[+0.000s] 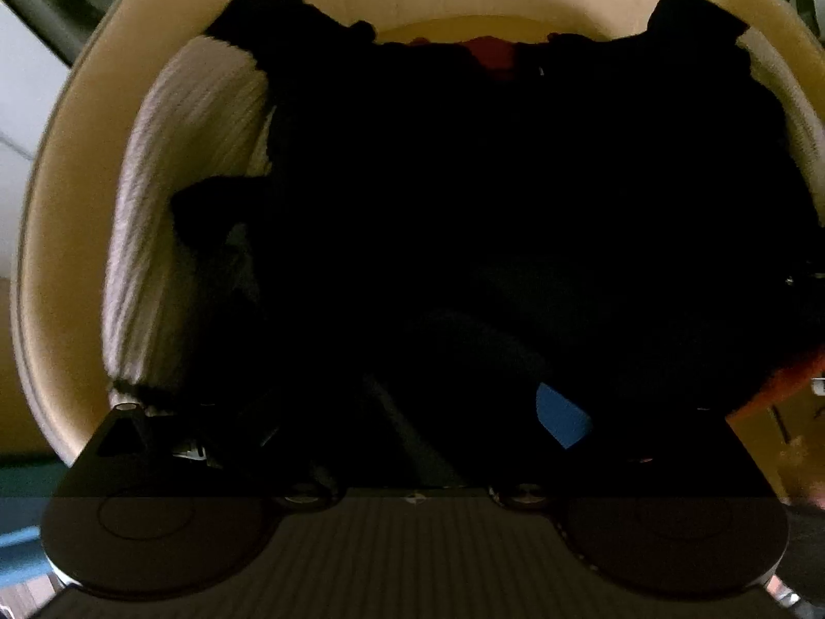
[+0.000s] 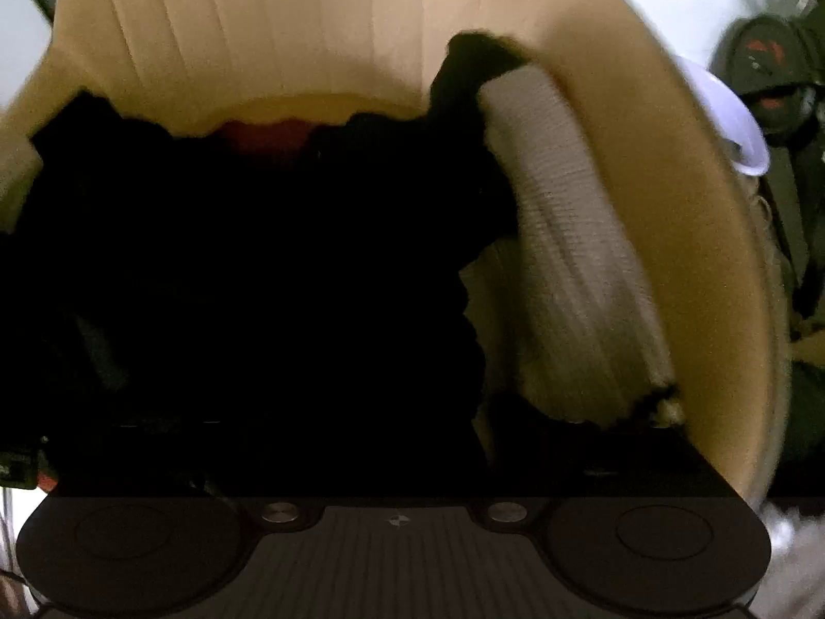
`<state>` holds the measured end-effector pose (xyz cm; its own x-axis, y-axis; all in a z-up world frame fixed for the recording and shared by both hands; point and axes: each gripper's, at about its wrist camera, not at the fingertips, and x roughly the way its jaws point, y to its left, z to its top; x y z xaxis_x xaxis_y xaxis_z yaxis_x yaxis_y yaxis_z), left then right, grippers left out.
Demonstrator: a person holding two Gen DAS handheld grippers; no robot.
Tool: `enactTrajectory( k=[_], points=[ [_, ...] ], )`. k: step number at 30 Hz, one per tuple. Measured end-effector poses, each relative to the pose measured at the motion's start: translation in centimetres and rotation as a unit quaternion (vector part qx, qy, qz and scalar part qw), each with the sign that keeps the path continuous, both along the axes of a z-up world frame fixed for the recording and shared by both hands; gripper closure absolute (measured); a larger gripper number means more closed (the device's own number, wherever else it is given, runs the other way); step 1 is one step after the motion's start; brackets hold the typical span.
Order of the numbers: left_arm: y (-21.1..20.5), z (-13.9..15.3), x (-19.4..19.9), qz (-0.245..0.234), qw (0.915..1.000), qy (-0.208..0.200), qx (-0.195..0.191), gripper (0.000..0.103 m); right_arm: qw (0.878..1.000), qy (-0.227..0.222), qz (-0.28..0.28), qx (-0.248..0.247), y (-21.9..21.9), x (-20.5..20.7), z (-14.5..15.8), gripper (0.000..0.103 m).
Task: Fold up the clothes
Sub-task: 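Open both grippers and release the sweater onto the chair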
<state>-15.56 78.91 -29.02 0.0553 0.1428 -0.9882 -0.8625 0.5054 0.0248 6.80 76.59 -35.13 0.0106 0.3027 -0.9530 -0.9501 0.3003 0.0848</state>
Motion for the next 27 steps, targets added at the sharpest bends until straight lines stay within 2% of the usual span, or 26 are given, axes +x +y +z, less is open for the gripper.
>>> enactTrajectory(
  k=[4, 9, 14, 18, 21, 27],
  points=[
    [-1.1, 2.8, -1.2, 0.010, 0.9996, -0.027, 0.000, 0.001, 0.999, -0.004, -0.036, 0.036, -2.2, -0.9, 3.7, 0.001],
    [-3.5, 6.3, -2.4, -0.008, 0.9977, -0.066, 0.014, 0.001, 0.994, 0.016, -0.085, 0.072, -7.7, -2.0, 9.3, 0.001],
    [-7.1, 10.2, -2.0, -0.046, 0.9936, -0.034, 0.098, 0.001, 0.989, 0.031, -0.120, 0.085, -14.6, -2.6, 15.3, 0.001],
    [-9.0, 13.8, -1.6, -0.050, 0.9882, -0.038, 0.140, 0.001, 0.987, 0.031, -0.117, 0.103, -18.5, -2.5, 20.1, 0.001],
    [-10.3, 15.1, -1.3, -0.035, 0.9883, -0.051, 0.139, 0.001, 0.986, 0.005, -0.115, 0.119, -20.7, -2.6, 22.7, 0.001],
    [-16.7, 18.6, -2.3, 0.020, 0.9889, -0.068, 0.131, 0.001, 0.989, 0.010, -0.081, 0.123, -25.6, -3.3, 25.5, 0.001]
  ],
)
